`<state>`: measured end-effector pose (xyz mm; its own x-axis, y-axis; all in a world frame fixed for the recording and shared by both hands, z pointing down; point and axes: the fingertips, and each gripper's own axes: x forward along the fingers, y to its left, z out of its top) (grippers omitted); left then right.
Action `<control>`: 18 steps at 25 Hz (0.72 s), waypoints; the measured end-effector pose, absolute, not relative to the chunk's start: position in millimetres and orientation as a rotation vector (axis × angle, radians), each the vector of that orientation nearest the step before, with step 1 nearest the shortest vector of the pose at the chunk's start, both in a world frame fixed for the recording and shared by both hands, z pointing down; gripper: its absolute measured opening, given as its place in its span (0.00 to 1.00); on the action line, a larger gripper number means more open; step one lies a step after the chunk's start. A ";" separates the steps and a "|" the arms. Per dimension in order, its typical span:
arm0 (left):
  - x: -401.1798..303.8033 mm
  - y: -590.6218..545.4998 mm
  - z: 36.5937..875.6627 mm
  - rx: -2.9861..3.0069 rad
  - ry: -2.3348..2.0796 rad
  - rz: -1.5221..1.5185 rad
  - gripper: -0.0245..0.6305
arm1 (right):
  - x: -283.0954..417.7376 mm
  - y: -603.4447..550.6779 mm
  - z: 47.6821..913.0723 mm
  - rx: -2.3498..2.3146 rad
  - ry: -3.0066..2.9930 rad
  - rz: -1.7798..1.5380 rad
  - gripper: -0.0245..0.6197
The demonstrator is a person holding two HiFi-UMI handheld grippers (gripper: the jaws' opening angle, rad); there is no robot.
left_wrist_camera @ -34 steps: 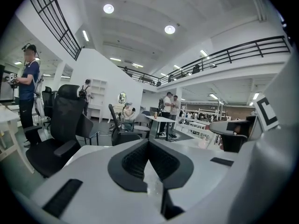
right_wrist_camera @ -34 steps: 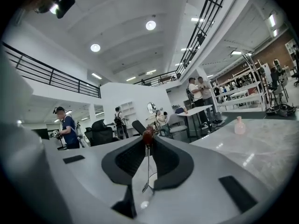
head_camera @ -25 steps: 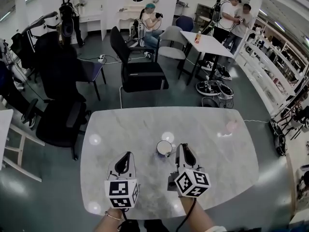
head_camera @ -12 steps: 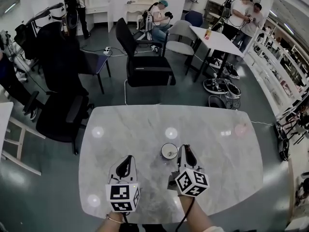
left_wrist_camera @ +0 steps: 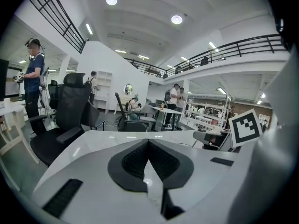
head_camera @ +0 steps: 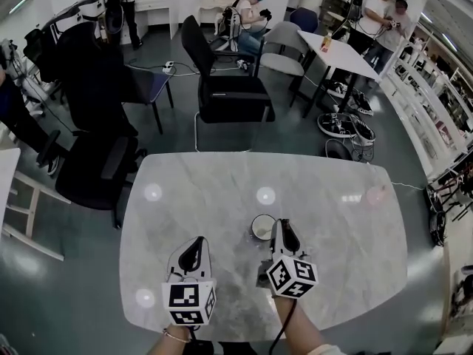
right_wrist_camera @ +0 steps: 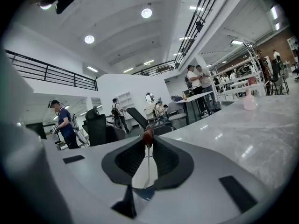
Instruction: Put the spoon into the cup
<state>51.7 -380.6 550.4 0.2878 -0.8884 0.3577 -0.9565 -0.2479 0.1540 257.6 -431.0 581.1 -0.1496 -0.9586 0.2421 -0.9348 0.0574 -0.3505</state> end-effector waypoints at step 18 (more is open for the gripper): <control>49.3 -370.9 551.9 2.210 -1.665 0.277 0.06 | 263.2 -425.2 588.1 -2.027 2.256 -0.731 0.34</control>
